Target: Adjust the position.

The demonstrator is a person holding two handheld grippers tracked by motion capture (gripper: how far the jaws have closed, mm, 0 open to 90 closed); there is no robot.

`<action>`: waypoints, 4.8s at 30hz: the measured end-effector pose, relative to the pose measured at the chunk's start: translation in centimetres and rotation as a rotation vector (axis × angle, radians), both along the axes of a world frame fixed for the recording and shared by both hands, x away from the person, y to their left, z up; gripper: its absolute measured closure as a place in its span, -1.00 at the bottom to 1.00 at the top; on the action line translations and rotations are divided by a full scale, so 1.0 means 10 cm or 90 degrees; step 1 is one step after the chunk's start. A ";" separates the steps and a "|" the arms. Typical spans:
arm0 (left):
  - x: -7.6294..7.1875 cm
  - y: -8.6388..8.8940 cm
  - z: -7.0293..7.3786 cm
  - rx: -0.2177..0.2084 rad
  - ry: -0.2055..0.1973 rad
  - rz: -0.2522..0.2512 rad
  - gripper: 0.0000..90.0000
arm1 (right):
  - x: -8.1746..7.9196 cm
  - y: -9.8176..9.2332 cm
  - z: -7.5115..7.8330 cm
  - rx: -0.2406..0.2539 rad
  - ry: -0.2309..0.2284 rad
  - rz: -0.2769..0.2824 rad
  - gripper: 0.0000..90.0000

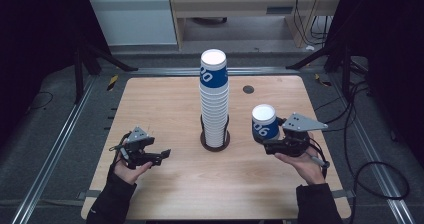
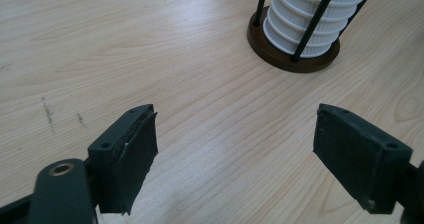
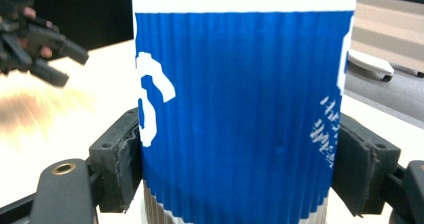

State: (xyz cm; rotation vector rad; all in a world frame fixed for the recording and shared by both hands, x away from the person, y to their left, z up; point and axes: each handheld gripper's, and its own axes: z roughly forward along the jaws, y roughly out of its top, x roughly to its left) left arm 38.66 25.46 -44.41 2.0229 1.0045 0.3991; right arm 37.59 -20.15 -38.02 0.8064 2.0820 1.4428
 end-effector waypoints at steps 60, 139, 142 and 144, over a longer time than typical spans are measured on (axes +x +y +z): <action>-0.29 -0.79 0.40 -0.048 -0.011 -0.221 -0.65 | -0.07 1.07 -0.58 -0.148 0.054 0.224 -0.55; -0.16 -0.75 0.45 -0.098 -0.023 -0.240 -0.42 | -0.07 1.05 -0.50 -0.109 0.061 0.219 -0.76; -0.14 -0.72 0.43 -0.118 -0.022 -0.246 -0.42 | -0.07 1.03 -0.50 -0.097 0.068 0.225 -0.76; -0.13 -0.72 0.43 -0.126 -0.023 -0.250 -0.42 | -0.06 1.02 -0.50 -0.089 0.074 0.231 -0.76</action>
